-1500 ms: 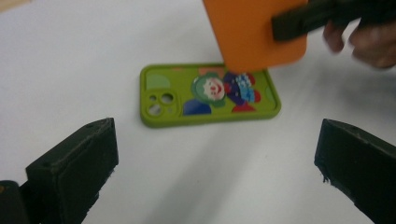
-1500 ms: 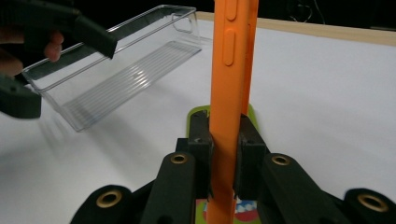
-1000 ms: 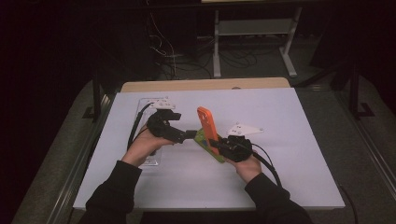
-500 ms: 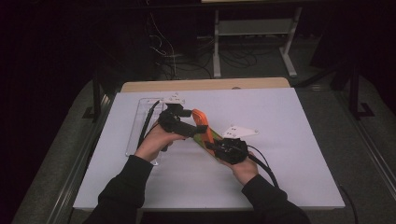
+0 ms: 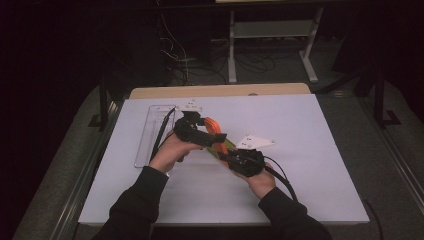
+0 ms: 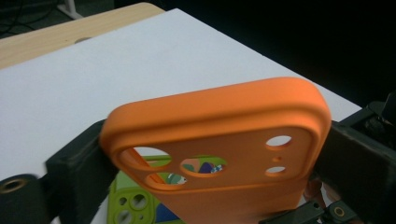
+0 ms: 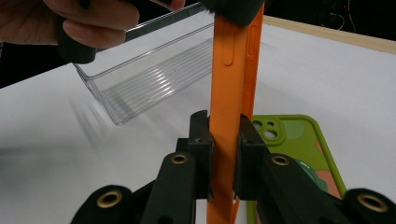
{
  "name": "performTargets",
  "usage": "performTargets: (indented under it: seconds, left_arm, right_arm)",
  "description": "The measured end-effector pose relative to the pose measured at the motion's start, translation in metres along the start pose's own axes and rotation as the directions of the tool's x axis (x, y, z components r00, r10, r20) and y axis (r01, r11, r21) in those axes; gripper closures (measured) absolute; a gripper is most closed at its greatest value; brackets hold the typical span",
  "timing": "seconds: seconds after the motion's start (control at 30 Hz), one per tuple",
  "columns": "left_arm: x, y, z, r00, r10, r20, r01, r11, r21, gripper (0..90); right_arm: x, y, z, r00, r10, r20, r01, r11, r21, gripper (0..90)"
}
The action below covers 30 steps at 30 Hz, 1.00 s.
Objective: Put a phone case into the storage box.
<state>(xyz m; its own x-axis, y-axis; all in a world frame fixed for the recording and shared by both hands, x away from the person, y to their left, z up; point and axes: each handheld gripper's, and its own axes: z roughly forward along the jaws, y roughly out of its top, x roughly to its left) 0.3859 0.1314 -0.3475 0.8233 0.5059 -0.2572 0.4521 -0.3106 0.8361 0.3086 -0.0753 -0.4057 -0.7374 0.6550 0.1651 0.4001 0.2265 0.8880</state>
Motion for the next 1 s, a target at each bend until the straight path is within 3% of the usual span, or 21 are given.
performTargets:
  seconds: [0.27, 0.57, 0.73, 0.83, 1.0]
  left_arm:
    - [0.001, 0.000, -0.002, 0.9998, 0.004, 0.021, -0.004, 0.9999, -0.015, 12.1]
    - [0.003, 0.000, -0.001, 0.9991, 0.002, 0.043, -0.003, 1.0000, 0.009, 14.8]
    - [0.007, 0.002, -0.004, 0.9997, 0.021, 0.013, -0.021, 0.9993, 0.031, 14.8]
    - [0.010, 0.005, -0.007, 0.9996, 0.027, 0.007, -0.027, 0.9992, 0.029, 14.8]
    - [0.010, 0.015, -0.012, 0.9991, 0.038, -0.022, -0.037, 0.9987, 0.034, 15.0]
  right_arm:
    - [0.001, 0.000, 0.001, 0.9997, -0.024, 0.010, 0.024, 1.000, 0.003, 78.6]
    - [0.000, -0.001, 0.002, 0.9986, -0.052, 0.006, 0.052, 0.998, 0.044, 77.4]
    - [-0.008, 0.004, -0.005, 0.9984, -0.056, -0.006, 0.056, 0.996, 0.067, 57.2]
    - [-0.017, 0.005, -0.014, 0.9976, -0.067, -0.015, 0.068, 0.994, 0.091, 52.8]
    - [-0.032, 0.002, -0.030, 0.9989, -0.046, 0.007, 0.045, 0.992, 0.121, 44.0]
